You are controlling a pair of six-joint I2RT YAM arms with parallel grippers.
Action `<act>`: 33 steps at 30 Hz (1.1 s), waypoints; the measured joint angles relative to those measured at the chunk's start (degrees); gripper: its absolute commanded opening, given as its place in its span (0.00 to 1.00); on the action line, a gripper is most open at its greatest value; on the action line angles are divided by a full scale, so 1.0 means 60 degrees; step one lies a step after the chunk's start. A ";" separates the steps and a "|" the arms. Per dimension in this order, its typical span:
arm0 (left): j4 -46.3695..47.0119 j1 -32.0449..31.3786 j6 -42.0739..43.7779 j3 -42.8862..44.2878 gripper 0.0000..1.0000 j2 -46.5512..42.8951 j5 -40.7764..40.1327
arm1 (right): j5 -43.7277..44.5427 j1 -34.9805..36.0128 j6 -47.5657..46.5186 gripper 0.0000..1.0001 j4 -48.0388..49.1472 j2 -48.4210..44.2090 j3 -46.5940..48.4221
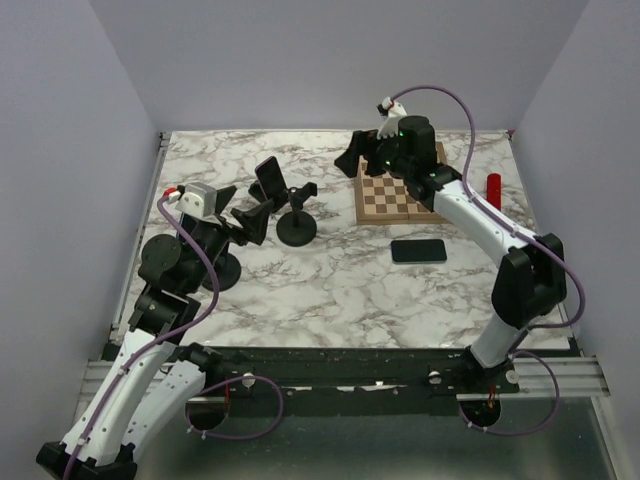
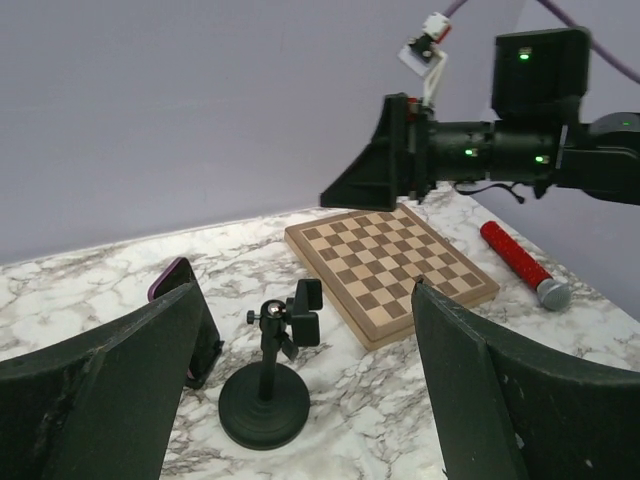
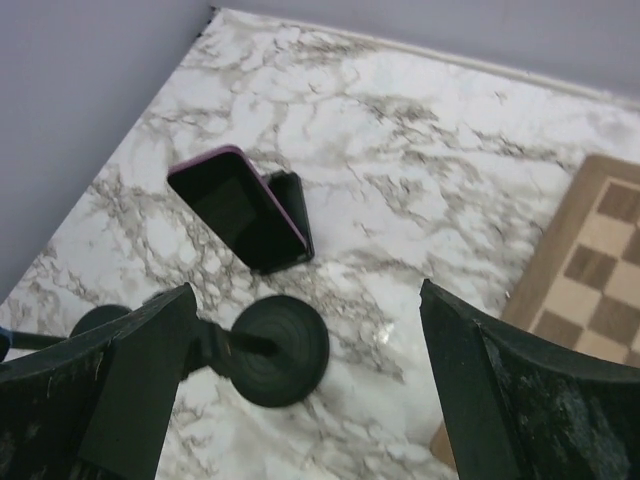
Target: Remove the phone from the phone stand
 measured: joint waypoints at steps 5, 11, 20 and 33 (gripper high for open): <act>0.0062 0.0109 -0.0007 0.0011 0.93 -0.0106 0.0007 | 0.0091 0.0849 -0.0277 1.00 -0.0463 0.1989 0.2754; 0.0120 0.0729 -0.0259 0.0011 0.93 -0.0022 0.0095 | 0.0331 0.1778 -0.0619 1.00 -0.1351 0.3909 0.5504; 0.0193 0.1147 -0.0641 0.0011 0.93 0.0474 0.0521 | 0.0940 0.2382 -0.1271 1.00 -0.2397 0.6142 0.7901; 0.0277 0.1308 -0.0841 0.0011 0.93 0.0474 0.0812 | 0.1596 0.2696 -0.2022 1.00 -0.2510 0.6816 0.8222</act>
